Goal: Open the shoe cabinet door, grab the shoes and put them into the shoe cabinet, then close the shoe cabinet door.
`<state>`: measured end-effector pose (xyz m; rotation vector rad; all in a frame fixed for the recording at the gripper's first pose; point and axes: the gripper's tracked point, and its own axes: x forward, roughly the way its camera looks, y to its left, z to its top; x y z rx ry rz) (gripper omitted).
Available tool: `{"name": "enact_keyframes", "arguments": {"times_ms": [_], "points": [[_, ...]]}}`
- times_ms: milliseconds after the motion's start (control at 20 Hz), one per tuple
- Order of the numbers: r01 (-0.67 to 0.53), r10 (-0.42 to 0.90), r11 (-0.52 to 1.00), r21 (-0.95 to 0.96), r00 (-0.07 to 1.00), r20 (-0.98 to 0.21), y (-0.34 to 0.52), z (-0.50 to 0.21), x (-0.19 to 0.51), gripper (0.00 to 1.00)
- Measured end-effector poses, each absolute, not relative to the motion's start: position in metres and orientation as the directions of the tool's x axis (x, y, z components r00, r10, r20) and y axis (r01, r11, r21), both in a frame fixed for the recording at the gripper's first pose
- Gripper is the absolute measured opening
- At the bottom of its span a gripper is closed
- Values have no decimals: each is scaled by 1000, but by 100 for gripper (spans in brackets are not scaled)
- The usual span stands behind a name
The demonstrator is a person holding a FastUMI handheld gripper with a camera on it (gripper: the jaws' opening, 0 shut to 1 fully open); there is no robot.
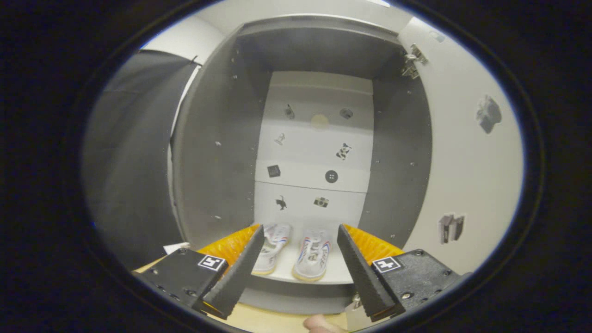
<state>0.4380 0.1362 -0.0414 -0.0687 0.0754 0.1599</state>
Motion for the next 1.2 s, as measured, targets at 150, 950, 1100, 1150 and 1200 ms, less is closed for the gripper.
{"name": "enact_keyframes", "arguments": {"times_ms": [150,950,1100,1150,1200], "points": [[-134,130,988,-71,990,-57,130,-14,387,100],[-143,144,977,-159,990,-2,60,98,125,100],[-192,189,972,-135,981,-34,36,88,89,100],[-199,197,971,-132,980,-31,26,88,79,100],[-204,202,970,-135,979,-29,11,84,67,100]]}}
